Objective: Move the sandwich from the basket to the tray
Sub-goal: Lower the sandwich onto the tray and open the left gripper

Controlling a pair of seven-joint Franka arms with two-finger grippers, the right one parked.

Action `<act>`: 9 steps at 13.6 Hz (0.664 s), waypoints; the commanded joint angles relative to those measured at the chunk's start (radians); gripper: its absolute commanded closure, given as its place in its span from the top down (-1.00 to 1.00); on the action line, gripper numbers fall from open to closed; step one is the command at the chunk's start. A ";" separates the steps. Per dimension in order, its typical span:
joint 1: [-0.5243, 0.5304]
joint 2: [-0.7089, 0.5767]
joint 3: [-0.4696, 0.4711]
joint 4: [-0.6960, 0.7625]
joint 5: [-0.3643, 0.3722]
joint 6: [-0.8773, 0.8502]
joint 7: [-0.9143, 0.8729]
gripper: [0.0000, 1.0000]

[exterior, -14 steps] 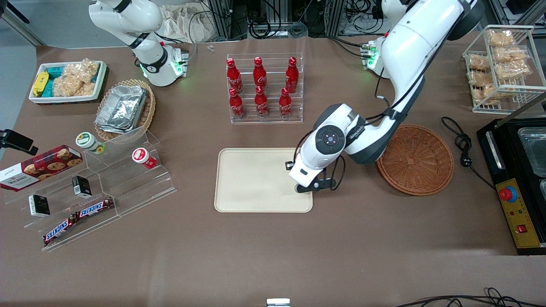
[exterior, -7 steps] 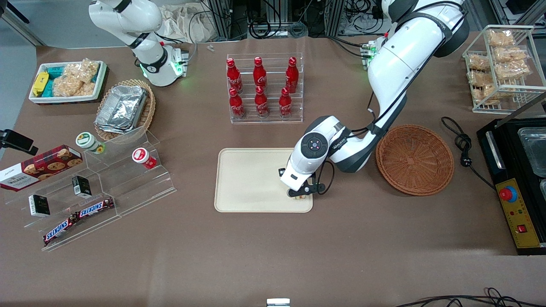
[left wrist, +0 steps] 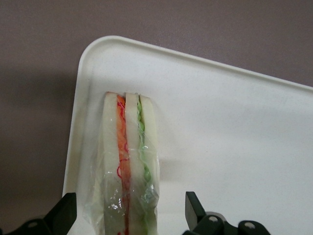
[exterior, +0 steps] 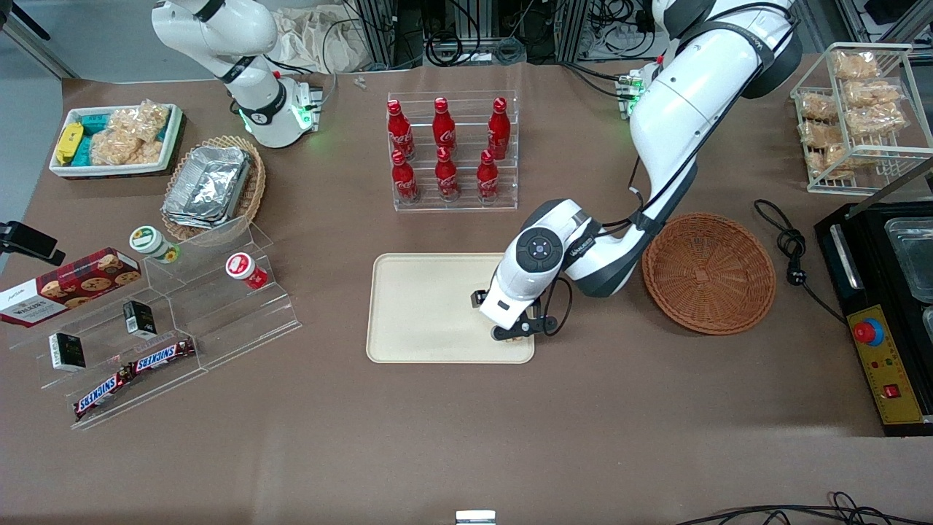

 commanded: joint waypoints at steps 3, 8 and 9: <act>0.005 -0.070 0.000 0.051 0.026 -0.103 -0.022 0.99; 0.150 -0.261 -0.015 0.059 0.006 -0.338 -0.003 0.99; 0.166 -0.309 -0.018 0.056 -0.012 -0.379 -0.002 0.99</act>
